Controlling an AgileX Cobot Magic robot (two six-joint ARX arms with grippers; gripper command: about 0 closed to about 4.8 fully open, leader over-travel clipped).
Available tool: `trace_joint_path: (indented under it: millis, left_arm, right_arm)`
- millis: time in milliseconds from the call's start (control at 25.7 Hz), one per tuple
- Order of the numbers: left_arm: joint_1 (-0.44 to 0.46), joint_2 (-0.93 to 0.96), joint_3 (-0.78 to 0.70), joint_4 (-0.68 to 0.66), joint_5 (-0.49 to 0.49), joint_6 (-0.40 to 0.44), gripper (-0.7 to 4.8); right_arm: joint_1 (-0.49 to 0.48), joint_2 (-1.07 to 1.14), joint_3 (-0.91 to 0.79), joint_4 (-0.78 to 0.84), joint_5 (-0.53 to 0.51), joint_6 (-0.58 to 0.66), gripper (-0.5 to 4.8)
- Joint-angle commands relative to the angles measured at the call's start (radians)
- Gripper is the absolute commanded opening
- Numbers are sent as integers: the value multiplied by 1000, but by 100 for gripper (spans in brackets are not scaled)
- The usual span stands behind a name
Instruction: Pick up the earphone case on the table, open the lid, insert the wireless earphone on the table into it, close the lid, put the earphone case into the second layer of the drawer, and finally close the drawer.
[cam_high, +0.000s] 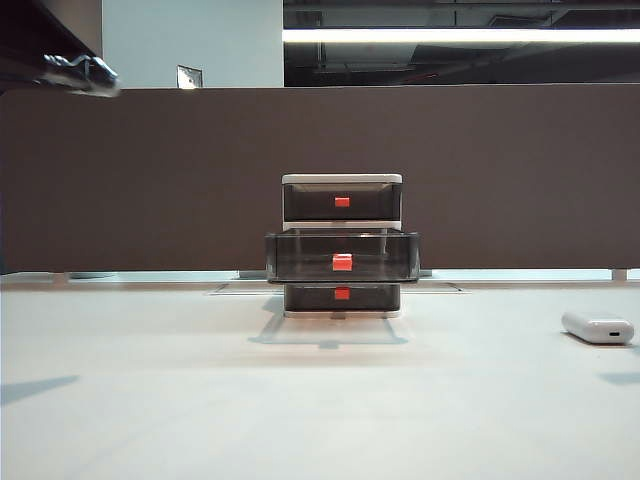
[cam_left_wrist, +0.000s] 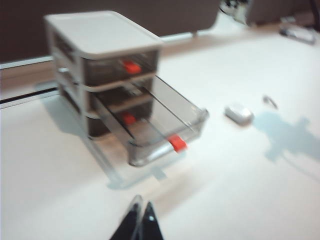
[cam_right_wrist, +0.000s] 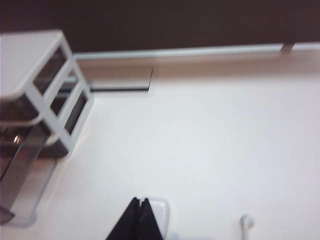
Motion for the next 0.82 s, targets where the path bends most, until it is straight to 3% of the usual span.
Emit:
trace_joint_path:
  millis: [39, 428, 623, 740, 818]
  left_arm:
    - [-34, 34, 34, 1, 2, 55, -6]
    - [-39, 108, 66, -4, 2, 55, -6]
    - [-39, 108, 66, -3, 2, 55, -6]
    - [-39, 108, 66, 0, 2, 60, -6]
    - [-39, 108, 66, 4, 2, 69, -6]
  right_arm:
    - [14, 48, 35, -59, -14, -5, -5]
    - [101, 329, 198, -276, -33, -11, -5]
    - [100, 473, 267, -283, -33, -11, -3]
    - [100, 573, 332, -330, -33, -11, 134]
    - [100, 628, 374, -365, -33, -11, 261]
